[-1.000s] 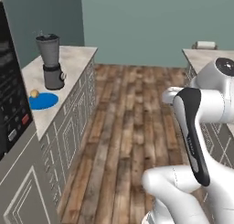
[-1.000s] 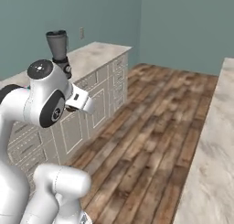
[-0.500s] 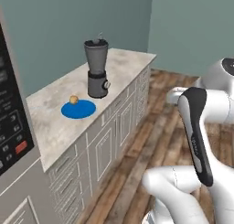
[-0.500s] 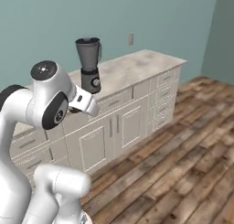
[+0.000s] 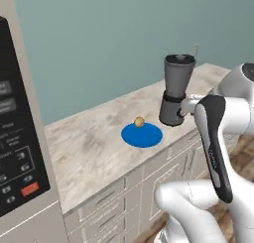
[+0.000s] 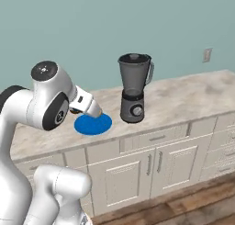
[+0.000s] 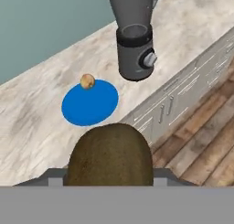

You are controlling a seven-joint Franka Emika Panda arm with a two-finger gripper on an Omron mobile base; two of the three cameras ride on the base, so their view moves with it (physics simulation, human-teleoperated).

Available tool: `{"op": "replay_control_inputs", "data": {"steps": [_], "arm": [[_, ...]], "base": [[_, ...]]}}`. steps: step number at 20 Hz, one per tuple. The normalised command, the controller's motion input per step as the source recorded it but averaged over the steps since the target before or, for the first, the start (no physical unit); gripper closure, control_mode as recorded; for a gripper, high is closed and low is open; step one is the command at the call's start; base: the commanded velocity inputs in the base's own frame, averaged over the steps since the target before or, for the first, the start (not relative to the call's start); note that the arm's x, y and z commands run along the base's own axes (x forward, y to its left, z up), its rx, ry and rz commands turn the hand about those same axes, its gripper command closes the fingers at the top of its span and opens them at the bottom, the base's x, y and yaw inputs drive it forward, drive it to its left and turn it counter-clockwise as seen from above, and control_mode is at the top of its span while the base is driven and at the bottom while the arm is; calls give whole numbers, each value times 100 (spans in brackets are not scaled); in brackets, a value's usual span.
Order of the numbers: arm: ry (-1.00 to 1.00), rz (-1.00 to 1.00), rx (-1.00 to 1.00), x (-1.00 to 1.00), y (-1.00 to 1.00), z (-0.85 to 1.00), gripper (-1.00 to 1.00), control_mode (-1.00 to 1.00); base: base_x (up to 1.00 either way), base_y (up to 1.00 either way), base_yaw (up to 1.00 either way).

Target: Pick the kiwi and peach from the fridge and place them on the plate next to the blender to make a fruit smoothie.

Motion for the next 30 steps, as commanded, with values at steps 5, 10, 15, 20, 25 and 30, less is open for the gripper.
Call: {"op": "replay_control_inputs", "data": {"steps": [5, 10, 15, 20, 25, 30], "arm": [[0, 0, 0, 0, 0, 0, 100, 100], [33, 15, -6, 37, -3, -53, 100, -100], [61, 4, -11, 85, 0, -100, 100, -100], [18, 3, -1, 71, -1, -87, 100, -100], [1, 1, 0, 48, 0, -100, 100, -100], [-7, 3, -1, 49, 0, -100, 100, -100]], "base": [[99, -12, 73], [18, -4, 10], [0, 0, 0], [0, 0, 0], [0, 0, 0], [0, 0, 0]]}}
